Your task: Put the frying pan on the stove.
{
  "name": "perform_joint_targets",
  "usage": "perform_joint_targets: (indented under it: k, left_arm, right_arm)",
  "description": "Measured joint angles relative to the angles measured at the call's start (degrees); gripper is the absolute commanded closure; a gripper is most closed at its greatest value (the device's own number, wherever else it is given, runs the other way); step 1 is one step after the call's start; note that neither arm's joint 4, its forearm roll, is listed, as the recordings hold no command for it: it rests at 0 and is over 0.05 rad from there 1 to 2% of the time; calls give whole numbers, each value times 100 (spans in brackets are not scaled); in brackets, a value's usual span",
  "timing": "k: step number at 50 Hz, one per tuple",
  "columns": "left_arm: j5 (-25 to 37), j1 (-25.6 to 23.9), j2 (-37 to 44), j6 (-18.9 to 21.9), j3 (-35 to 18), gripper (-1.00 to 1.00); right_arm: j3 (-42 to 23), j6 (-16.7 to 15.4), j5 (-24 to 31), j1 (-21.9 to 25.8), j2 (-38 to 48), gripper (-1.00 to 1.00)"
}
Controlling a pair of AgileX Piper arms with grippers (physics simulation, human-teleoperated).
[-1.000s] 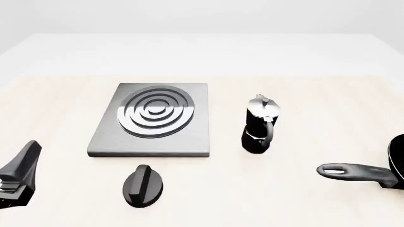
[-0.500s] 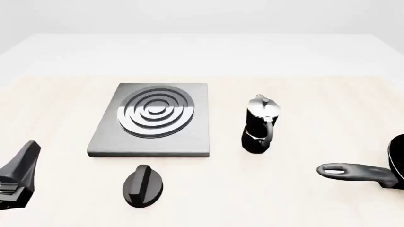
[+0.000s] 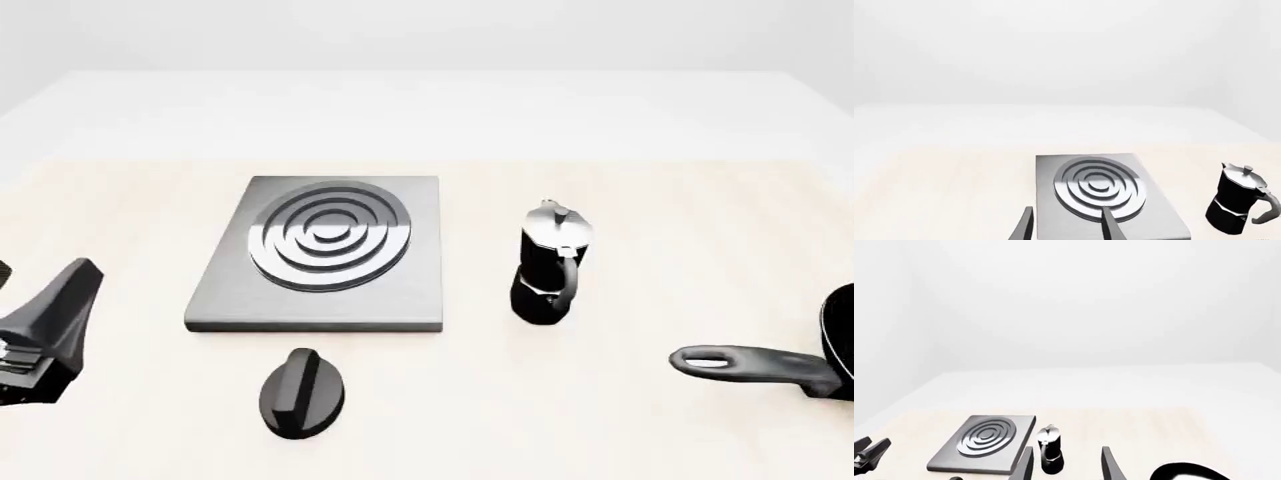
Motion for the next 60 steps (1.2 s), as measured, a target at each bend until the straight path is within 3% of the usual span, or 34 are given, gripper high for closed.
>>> perform_joint_targets:
  k: [31,60]
  left_arm:
    - [-1603,-1006,2408,622,-959,-100]
    - [-2261,-1920,3717,912,-1997,-100]
  right_arm:
    - [-32,103,3,74,0,-100]
    - [-5,199,3,74,0,-100]
